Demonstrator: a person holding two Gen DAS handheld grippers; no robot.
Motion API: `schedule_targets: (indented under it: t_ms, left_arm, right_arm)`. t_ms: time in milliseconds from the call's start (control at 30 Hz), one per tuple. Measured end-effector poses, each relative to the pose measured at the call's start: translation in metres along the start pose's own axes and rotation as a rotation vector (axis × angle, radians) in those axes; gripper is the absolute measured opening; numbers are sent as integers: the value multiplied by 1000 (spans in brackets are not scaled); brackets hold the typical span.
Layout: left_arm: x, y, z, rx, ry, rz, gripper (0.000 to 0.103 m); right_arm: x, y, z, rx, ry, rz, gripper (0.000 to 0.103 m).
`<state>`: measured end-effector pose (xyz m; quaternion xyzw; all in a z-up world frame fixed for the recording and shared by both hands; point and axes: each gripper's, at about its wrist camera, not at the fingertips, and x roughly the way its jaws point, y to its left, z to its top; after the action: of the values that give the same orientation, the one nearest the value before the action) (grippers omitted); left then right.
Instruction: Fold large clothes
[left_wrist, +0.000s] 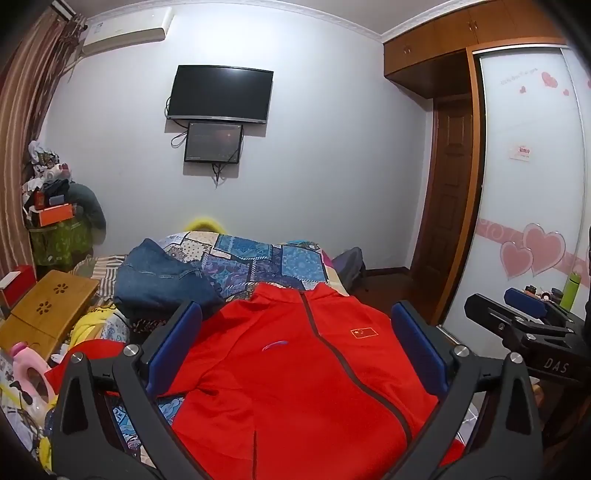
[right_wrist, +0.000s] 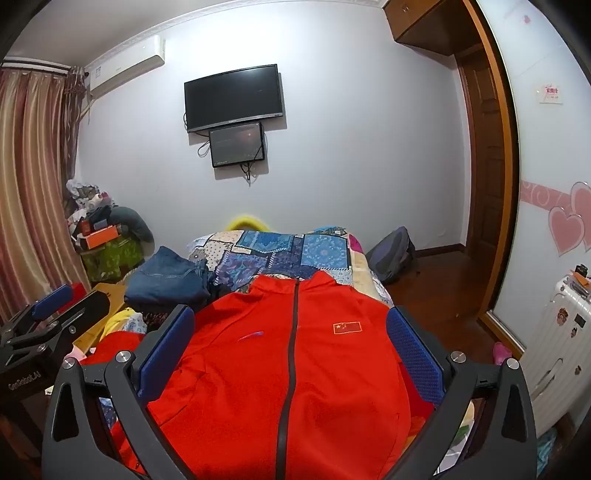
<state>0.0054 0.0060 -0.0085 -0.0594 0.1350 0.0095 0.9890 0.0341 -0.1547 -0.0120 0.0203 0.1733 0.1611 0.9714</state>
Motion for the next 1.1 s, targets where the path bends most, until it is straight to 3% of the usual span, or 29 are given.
schedule_targets:
  t_ms: [1100]
  left_arm:
    - [6,7,0,-36,9,8,103]
  right_arm:
    - [1,7,-1,-31,19,5,103]
